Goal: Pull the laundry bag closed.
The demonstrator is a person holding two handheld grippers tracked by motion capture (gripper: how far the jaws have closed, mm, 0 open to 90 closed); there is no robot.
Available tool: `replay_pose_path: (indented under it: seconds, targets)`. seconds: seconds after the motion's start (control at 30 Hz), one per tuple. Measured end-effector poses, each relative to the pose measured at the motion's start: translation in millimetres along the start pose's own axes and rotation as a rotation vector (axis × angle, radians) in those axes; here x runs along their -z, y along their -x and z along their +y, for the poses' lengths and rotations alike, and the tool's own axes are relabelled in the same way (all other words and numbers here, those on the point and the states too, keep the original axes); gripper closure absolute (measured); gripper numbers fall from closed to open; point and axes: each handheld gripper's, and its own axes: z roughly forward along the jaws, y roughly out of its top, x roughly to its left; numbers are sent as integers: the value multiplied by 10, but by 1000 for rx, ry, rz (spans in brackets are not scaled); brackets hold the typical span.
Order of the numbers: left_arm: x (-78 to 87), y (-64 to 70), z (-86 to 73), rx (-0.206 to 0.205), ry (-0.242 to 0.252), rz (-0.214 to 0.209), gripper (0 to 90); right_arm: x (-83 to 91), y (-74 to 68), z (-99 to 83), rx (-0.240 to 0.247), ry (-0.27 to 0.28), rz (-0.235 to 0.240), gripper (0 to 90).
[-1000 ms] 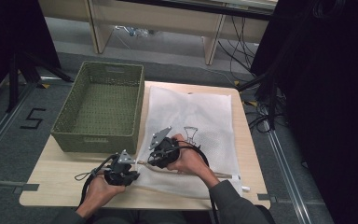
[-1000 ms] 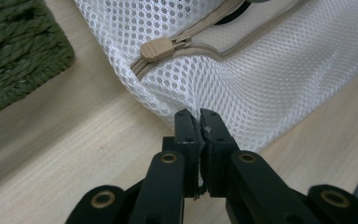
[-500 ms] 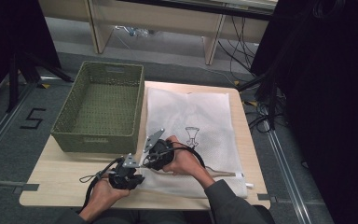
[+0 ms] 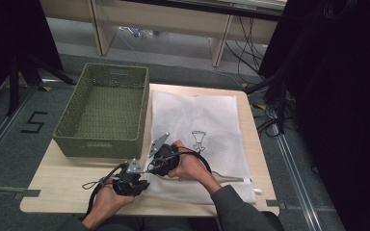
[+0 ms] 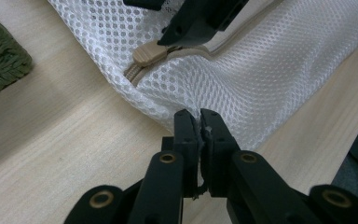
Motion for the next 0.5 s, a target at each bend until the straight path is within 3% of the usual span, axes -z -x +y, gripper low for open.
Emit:
replay_pose_path:
  seconds: [0.5]
  targets:
    - [3,-3,-17,15,12,1,846,-73,10,35,1,-7,25,693]
